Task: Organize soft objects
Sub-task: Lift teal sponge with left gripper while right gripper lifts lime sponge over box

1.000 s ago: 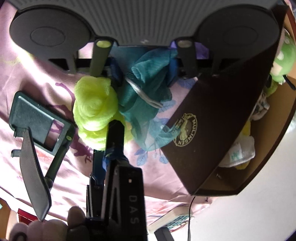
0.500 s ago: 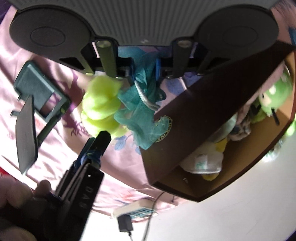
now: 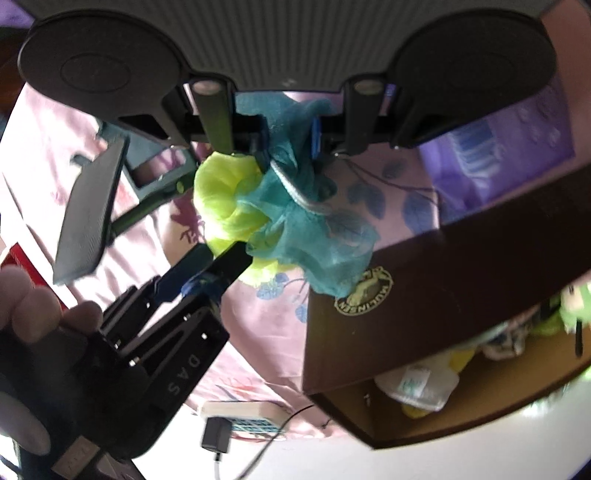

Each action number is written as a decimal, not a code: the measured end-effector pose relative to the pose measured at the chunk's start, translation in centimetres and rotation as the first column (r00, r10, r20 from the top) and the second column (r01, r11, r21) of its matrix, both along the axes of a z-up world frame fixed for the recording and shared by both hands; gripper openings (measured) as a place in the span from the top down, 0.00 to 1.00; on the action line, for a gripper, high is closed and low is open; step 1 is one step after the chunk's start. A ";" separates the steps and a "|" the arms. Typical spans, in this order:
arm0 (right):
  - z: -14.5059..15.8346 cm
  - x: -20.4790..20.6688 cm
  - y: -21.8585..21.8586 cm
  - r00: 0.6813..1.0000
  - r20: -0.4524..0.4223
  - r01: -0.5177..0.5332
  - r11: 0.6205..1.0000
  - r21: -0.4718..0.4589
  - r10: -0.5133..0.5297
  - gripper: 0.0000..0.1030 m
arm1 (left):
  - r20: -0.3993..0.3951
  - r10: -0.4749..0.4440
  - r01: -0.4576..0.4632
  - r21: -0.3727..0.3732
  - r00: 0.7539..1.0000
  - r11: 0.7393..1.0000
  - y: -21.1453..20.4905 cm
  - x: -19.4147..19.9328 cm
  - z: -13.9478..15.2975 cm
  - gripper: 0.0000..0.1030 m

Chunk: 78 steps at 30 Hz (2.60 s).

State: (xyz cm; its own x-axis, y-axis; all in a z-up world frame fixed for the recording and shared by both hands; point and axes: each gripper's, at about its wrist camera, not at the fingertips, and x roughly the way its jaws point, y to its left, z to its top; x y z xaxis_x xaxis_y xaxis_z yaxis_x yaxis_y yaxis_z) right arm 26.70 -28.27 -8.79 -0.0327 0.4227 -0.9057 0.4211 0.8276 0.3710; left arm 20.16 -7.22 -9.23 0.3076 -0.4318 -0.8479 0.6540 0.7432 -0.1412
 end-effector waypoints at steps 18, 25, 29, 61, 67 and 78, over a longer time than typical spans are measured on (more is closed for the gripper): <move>-2.4 2.1 2.7 0.988 -0.075 -0.138 0.990 -0.004 0.137 0.65 | 0.025 0.040 -0.041 0.036 0.999 0.999 -2.2 -2.3 -1.0 0.83; -2.4 2.4 3.8 0.982 -0.042 -0.185 0.982 -0.022 0.184 0.69 | 0.022 0.079 -0.079 0.032 0.997 0.996 -2.1 -1.9 -1.0 0.83; -0.8 1.7 2.5 0.991 0.025 -0.134 0.991 -0.009 0.134 0.72 | 0.045 0.118 -0.118 0.016 0.992 0.993 -1.2 -2.2 0.7 0.84; 12.8 -1.1 4.9 0.887 0.462 0.028 0.999 -0.039 -0.007 0.71 | 0.215 0.231 -0.223 -0.061 0.949 0.973 5.1 2.3 13.6 0.83; 14.3 0.3 7.3 0.852 0.524 0.045 0.995 -0.092 0.010 0.71 | 0.227 0.266 -0.263 -0.044 0.937 0.964 6.4 4.8 14.8 0.83; 15.3 1.7 9.2 0.764 0.641 0.068 0.980 -0.188 0.070 0.71 | 0.280 0.324 -0.338 0.001 0.903 0.941 7.6 6.8 14.8 0.83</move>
